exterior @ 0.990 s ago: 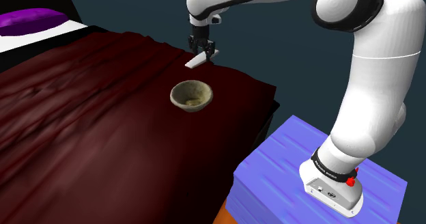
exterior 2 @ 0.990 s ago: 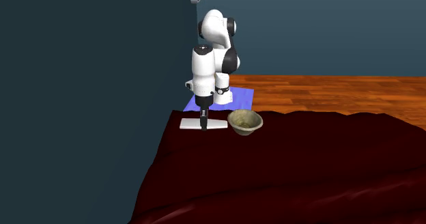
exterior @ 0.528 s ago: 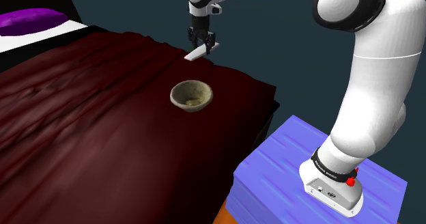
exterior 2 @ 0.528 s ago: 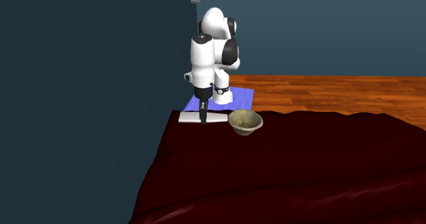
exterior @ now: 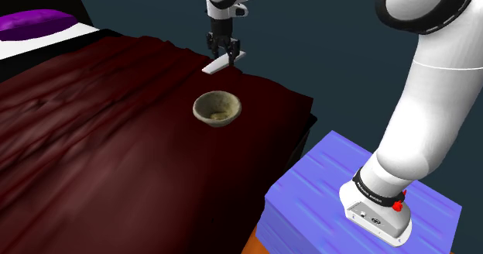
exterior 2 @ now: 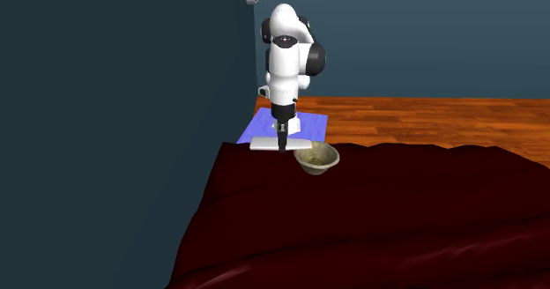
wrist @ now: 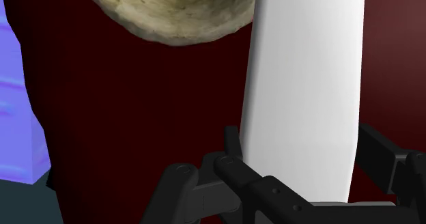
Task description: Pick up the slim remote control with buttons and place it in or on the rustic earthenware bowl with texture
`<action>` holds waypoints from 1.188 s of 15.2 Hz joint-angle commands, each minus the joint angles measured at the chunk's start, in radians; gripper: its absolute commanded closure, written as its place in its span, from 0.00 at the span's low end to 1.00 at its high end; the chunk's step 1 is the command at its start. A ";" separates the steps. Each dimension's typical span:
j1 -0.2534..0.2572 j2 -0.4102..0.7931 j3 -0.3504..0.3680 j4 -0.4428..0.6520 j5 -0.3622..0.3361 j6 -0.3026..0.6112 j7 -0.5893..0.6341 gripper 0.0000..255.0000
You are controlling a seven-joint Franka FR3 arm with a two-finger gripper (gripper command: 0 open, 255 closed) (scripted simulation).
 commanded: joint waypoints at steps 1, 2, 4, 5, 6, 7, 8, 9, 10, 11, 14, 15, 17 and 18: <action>0.013 -0.050 0.013 -0.069 0.010 0.020 0.030 1.00; 0.023 -0.069 0.021 -0.094 0.014 0.026 0.047 1.00; 0.042 -0.103 0.037 -0.138 0.022 0.037 0.082 1.00; 0.052 -0.119 0.046 -0.158 0.026 0.041 0.100 1.00; 0.061 -0.134 0.055 -0.177 0.029 0.045 0.118 1.00; 0.072 -0.148 0.063 -0.194 0.033 0.049 0.137 1.00; 0.082 -0.162 0.073 -0.211 0.037 0.052 0.156 1.00; 0.092 -0.174 0.082 -0.225 0.041 0.055 0.175 1.00; 0.105 -0.189 0.094 -0.242 0.045 0.058 0.199 1.00; 0.105 -0.187 0.094 -0.254 0.044 0.071 0.200 1.00; 0.106 -0.180 0.094 -0.287 0.041 0.110 0.202 1.00; 0.106 -0.178 0.094 -0.297 0.040 0.123 0.203 1.00; 0.106 -0.172 0.094 -0.317 0.037 0.148 0.205 1.00; 0.106 -0.168 0.094 -0.327 0.036 0.161 0.207 1.00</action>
